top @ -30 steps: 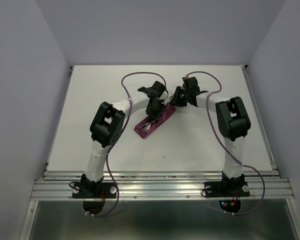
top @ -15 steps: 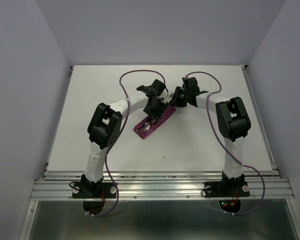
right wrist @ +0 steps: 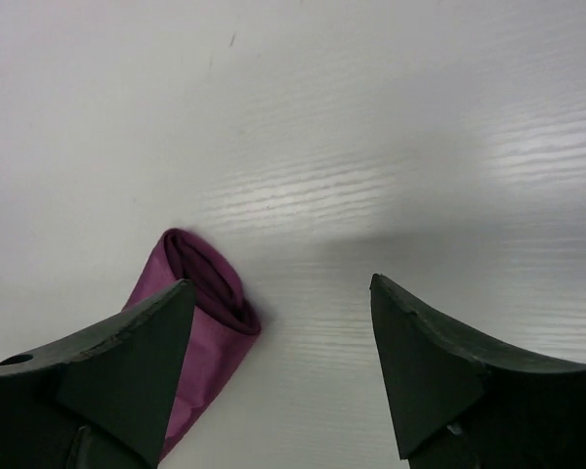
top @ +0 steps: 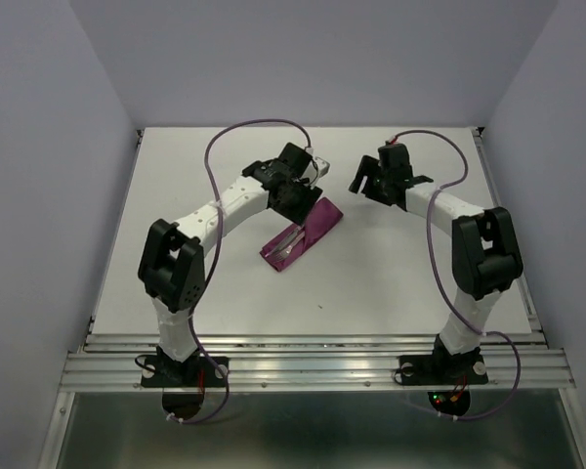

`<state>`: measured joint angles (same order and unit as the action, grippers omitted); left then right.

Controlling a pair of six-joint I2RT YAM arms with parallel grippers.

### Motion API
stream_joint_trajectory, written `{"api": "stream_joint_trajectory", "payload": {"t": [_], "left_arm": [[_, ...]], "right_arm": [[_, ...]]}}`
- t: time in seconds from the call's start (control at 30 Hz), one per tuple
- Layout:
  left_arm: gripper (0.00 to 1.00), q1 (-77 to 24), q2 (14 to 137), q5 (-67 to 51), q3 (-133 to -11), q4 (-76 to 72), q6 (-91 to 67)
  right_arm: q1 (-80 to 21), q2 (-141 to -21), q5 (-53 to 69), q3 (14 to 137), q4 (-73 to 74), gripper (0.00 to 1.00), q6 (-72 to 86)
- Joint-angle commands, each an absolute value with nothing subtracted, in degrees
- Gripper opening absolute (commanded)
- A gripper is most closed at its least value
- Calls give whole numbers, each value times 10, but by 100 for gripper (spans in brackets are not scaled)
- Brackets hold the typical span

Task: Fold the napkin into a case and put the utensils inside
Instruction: Reset both arms

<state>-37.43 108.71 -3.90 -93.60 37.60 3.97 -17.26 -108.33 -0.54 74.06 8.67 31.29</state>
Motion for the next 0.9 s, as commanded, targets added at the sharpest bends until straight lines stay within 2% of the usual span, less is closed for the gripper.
{"api": "stream_joint_trajectory", "payload": {"t": [0.0,0.1,0.17,0.43,0.63,0.87], "left_arm": [[63,-375,981,5,-899,333,17],[64,-370,935,38,-874,302,-9],[64,-367,909,57,-865,291,-25],[65,-355,822,82,-811,231,-83],[65,-349,780,70,-773,204,-95],[65,-347,770,81,-764,200,-99]], "right_arm": [[-138,-1012,-102,731,97,81,293],[-138,-980,-151,725,121,90,273],[-138,-966,-176,722,135,100,269],[-138,-841,-280,649,163,100,277],[-138,-752,-300,574,167,100,276],[-138,-705,-307,512,170,100,288]]}}
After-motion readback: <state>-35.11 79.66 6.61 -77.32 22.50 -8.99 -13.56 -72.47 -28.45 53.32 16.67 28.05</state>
